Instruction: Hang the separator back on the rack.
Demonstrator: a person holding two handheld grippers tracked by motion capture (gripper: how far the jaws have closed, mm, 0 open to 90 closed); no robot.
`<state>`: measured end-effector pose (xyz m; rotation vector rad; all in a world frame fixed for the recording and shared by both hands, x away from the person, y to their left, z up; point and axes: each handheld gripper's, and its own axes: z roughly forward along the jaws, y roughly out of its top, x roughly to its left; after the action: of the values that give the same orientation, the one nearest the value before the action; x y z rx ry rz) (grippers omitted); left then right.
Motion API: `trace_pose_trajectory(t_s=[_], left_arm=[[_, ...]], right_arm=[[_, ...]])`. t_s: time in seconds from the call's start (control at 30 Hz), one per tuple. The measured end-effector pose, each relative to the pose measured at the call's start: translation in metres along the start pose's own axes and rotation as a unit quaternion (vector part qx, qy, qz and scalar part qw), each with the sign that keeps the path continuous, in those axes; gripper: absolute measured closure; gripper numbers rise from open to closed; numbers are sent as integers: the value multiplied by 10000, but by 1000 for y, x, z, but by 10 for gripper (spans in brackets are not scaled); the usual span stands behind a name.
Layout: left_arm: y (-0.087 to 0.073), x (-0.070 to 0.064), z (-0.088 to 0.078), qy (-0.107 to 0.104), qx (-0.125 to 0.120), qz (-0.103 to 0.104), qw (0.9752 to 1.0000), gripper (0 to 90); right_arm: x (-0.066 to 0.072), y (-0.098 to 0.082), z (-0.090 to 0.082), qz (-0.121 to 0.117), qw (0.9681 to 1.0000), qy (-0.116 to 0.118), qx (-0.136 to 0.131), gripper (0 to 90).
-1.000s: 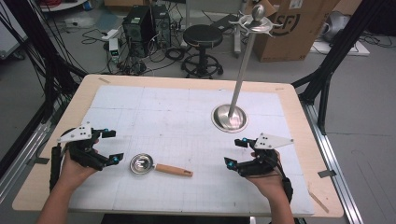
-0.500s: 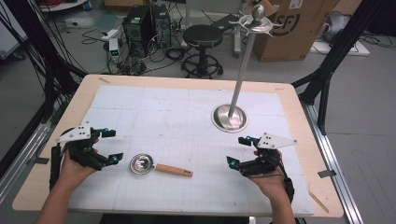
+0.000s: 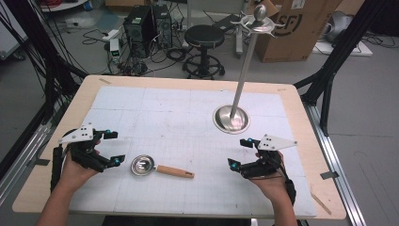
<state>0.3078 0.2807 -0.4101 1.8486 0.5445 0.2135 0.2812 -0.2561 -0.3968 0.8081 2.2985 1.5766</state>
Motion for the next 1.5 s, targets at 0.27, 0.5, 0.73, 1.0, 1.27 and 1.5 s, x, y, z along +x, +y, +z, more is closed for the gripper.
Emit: trace_pose_trajectory(t_s=[0.27,0.5,0.73,1.0,1.27,1.5], left_arm=[[6,-6,4,-61,191,153,9997,18],[18,-13,17,-140,468,356,9982,18],[38,-21,37,-316,903,611,9935,18],[57,-33,66,-568,1590,1041,9801,18],[60,-44,97,-834,2253,1301,9619,31],[56,-50,115,-1041,2760,1526,9432,147]], right_arm=[[-1,0,-1,-2,10000,-35,-16,105],[-1,0,1,-40,10000,-36,80,106],[0,-1,5,-79,9998,-50,190,106],[0,-1,7,-77,9996,-50,271,106],[-1,-2,9,-97,9995,-40,305,106],[0,-2,10,-84,9994,-33,341,106]])
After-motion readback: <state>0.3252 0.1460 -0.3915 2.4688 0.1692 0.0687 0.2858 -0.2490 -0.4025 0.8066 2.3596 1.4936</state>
